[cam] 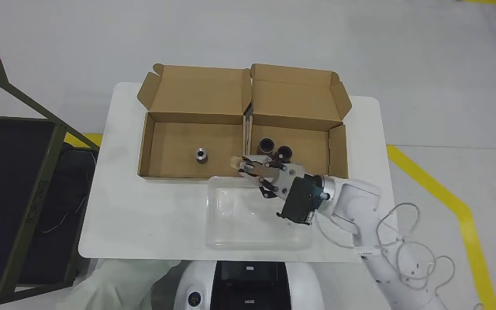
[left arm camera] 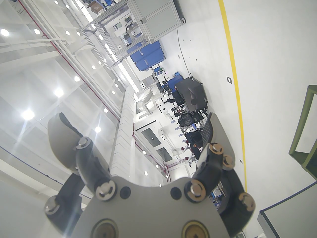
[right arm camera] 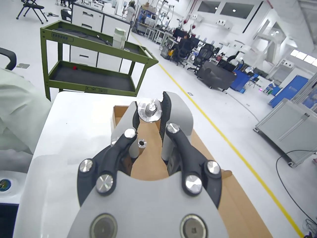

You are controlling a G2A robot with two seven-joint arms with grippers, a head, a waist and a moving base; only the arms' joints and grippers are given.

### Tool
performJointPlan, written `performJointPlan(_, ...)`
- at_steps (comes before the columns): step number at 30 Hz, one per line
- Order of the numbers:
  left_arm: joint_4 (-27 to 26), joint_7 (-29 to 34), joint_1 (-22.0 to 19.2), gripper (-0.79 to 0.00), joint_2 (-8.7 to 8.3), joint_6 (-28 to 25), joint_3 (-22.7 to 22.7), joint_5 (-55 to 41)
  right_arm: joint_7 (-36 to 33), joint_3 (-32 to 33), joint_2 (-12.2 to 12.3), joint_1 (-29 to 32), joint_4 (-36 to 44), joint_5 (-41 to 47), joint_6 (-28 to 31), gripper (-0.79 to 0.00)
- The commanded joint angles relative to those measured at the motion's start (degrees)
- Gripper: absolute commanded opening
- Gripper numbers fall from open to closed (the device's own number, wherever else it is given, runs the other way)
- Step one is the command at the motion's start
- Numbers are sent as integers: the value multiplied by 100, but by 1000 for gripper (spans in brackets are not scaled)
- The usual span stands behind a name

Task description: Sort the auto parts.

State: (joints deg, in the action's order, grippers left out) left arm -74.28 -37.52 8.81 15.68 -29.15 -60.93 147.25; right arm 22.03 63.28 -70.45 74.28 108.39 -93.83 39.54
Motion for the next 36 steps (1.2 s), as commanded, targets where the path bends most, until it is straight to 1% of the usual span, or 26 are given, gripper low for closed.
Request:
performJointPlan(1, 0, 0, 0, 0, 0, 0, 0, 0, 193, 31, 16, 32, 34, -84, -69, -785)
performJointPlan(9, 0, 0, 0, 0, 0, 0, 0, 0, 1125, 204, 75, 209, 119, -179, -375, -785)
performJointPlan(15, 0, 0, 0, 0, 0, 0, 0, 0, 1694, 301, 114, 243, 69, -60, -320, -785)
performJointPlan(19, 0, 0, 0, 0, 0, 0, 0, 0, 1884, 312, 131, 192, -8, -45, -280, -785)
performJointPlan(23, 0, 0, 0, 0, 0, 0, 0, 0, 1826, 314, 139, 113, -123, 71, -223, -785)
performJointPlan(27, 0, 0, 0, 0, 0, 0, 0, 0, 1585, 244, 131, -57, -316, 203, -136, -785)
performJointPlan(36, 0, 0, 0, 0, 0, 0, 0, 0, 885, -296, 27, -607, -906, 487, -56, -785)
